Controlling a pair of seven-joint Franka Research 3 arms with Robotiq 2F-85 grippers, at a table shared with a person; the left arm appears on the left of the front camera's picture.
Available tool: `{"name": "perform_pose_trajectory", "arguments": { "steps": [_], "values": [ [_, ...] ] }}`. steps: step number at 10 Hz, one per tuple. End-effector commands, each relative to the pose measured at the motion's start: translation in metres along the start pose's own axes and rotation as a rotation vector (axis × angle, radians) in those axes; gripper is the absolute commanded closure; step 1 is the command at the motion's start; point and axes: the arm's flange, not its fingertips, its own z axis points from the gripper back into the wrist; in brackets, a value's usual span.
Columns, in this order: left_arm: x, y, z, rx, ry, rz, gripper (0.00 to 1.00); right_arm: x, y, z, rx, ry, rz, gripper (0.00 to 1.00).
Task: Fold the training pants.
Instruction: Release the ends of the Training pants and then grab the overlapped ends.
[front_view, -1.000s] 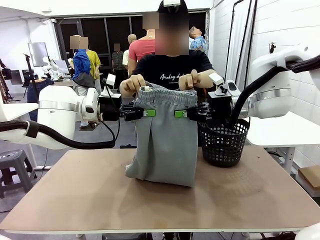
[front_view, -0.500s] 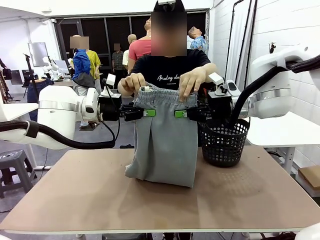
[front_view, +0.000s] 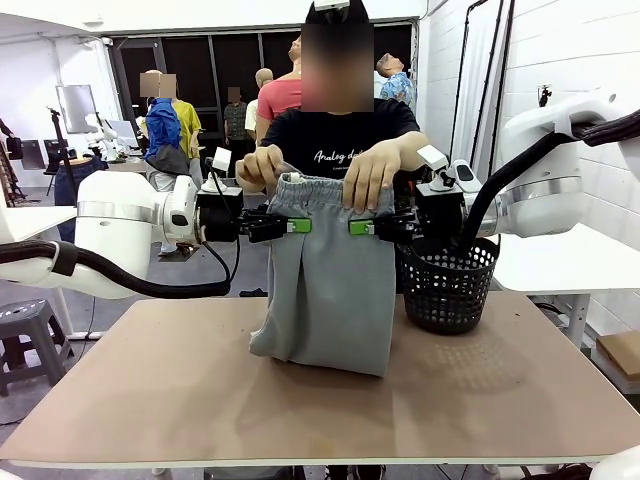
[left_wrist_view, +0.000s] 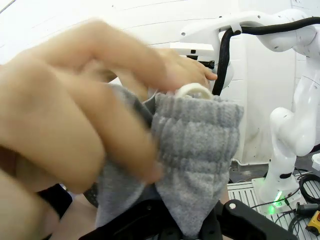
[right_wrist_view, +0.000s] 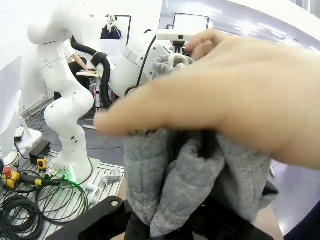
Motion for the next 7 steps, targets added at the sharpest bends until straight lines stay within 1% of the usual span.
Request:
{"name": "perform_pose_trajectory", "arguments": {
  "steps": [1, 7],
  "values": [
    [0.0036, -0.0010, 0.0005, 0.000, -0.006, -0.006, 1.00, -0.0010, 0.0035, -0.0009, -0.003, -0.031, 0.010, 1.00],
    [0.0036, -0.0010, 0.0005, 0.000, -0.006, -0.006, 1.00, -0.0010, 0.0035, -0.0009, -0.003, -0.031, 0.010, 1.00]
  ]
}}
